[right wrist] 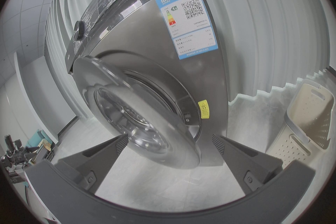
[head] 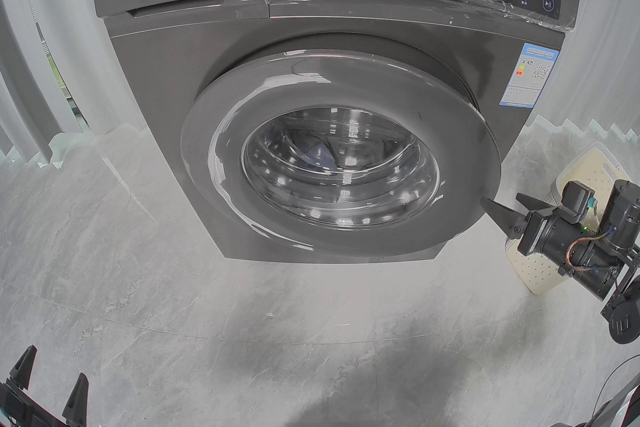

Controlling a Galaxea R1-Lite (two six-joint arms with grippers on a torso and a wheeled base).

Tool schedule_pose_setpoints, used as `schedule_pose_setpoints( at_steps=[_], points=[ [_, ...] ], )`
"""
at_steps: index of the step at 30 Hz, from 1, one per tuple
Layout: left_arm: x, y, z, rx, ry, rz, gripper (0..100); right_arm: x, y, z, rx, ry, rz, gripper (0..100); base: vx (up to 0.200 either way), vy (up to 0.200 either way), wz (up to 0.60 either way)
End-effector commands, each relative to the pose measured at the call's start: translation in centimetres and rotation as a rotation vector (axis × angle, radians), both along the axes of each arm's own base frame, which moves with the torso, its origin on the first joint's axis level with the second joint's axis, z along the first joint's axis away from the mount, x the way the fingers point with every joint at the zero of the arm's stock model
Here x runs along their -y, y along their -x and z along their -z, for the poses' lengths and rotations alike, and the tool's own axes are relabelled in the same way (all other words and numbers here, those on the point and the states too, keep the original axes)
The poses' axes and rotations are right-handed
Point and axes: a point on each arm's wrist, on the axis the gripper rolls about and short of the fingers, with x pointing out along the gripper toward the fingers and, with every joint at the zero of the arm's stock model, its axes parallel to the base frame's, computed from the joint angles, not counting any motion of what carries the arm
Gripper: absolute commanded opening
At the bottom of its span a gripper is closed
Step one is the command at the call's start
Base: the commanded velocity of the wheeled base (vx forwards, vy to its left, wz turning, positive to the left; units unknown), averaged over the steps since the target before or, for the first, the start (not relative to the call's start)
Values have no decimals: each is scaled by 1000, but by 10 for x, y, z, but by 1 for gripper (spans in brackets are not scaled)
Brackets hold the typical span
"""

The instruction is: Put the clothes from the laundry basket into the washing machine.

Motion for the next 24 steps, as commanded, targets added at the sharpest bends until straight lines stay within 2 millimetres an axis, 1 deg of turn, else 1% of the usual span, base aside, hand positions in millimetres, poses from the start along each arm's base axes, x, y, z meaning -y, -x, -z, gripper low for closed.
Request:
schedule_pose_setpoints(
  at_steps=[1,7,8,9,10,12,13,15,24],
  points=[
    [0,0,4,-1,0,0,100,-13,17,13,-54,18,-89,100,0,0,0],
    [0,0,4,-1,0,0,100,-27,34,21,-90,33,-183,100,0,0,0],
    [0,0,4,-1,0,0,100,-27,34,21,-90,33,-183,100,0,0,0],
    [0,0,4,-1,0,0,100,-35,38,20,-82,23,-230,100,0,0,0],
    [0,0,4,-1,0,0,100,-38,38,18,-73,17,-245,100,0,0,0],
    [0,0,4,-1,0,0,100,-38,38,18,-73,17,-245,100,0,0,0],
    [0,0,4,-1,2,0,100,-44,34,12,-52,3,-256,100,0,0,0],
    [0,0,4,-1,2,0,100,-46,31,9,-40,-4,-257,100,0,0,0],
    [0,0,4,-1,2,0,100,-48,26,-1,22,-30,-250,100,200,0,0]
  ],
)
